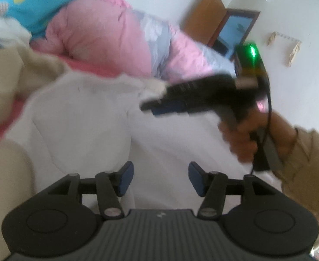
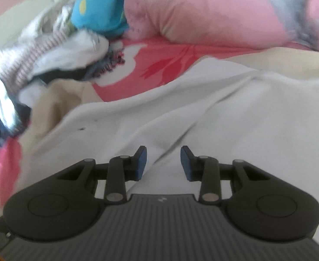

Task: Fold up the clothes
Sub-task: 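Move both grippers back above the folded hoodie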

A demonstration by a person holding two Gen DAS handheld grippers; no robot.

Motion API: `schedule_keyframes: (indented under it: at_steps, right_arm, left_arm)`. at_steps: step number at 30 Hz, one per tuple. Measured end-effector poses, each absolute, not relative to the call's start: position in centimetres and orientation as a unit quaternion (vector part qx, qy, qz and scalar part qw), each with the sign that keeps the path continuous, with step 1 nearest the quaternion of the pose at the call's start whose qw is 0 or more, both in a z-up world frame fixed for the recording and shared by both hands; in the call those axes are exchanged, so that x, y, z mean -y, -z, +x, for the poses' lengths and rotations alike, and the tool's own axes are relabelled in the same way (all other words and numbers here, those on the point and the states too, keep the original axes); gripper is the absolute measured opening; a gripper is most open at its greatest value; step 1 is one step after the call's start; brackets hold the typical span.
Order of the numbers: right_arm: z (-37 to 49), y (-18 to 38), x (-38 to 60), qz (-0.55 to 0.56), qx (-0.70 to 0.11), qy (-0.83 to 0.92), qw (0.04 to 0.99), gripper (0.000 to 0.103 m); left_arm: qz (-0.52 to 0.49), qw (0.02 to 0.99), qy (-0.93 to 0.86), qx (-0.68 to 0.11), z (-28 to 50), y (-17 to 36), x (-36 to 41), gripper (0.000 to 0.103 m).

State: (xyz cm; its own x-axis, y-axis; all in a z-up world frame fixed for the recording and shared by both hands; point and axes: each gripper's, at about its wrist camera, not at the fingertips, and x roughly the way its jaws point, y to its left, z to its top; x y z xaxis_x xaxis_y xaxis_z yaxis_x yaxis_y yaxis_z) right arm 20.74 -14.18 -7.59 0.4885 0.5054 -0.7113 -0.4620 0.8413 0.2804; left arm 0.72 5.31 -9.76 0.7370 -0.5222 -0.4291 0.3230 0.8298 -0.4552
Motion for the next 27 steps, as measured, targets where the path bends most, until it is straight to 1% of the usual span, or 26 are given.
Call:
schedule_keyframes:
  at_steps: [3,8,11,12,15,17,19,21,23,27]
  right_arm:
    - [19.0,7.4,15.4,0.025,-0.412,-0.284,0.866,0.034]
    - [16.5,10.5,13.8,-0.011,-0.435,-0.272,0.858,0.034]
    - [11.7,10.7,11.9,-0.082,-0.385,-0.283,0.875,0.034]
    - [10.4,10.4,11.7,-0.088,-0.379,-0.301,0.871,0.034]
    - [8.2,9.5,12.3,-0.073,-0.372,-0.345,0.859,0.034]
    - [7.7,8.9,13.0,-0.079,-0.354,-0.327,0.873,0.034]
    - [8.1,8.6,14.4,-0.044,-0.352,-0.298,0.886,0.034]
    - [8.9,9.5,15.6,-0.009,-0.368,-0.272,0.889,0.034]
    - [9.3,11.3,16.1,0.002,-0.381,-0.265,0.886,0.034]
    - [8.7,12.3,16.8,0.027,-0.355,-0.271,0.894,0.035]
  left_arm:
    - [-0.187,0.92,0.209,-0.272,-0.7,8.5,-6.2,0.058]
    - [-0.184,0.931,0.149,-0.277,-3.9,7.0,-7.9,0.058]
    - [-0.184,0.936,0.113,-0.28,-5.7,6.4,-9.4,0.058]
    - [-0.183,0.936,0.103,-0.281,-6.0,6.4,-9.8,0.058]
    - [-0.187,0.936,0.072,-0.289,-6.3,6.5,-11.1,0.058]
    - [-0.195,0.934,0.053,-0.293,-6.4,6.6,-11.9,0.058]
    - [-0.208,0.93,0.033,-0.301,-6.8,6.9,-12.5,0.058]
    - [-0.213,0.926,0.014,-0.311,-6.7,7.3,-12.8,0.058]
    - [-0.222,0.92,-0.001,-0.323,-6.4,7.9,-13.1,0.057]
    - [-0.247,0.909,-0.005,-0.335,-6.2,8.7,-13.5,0.057]
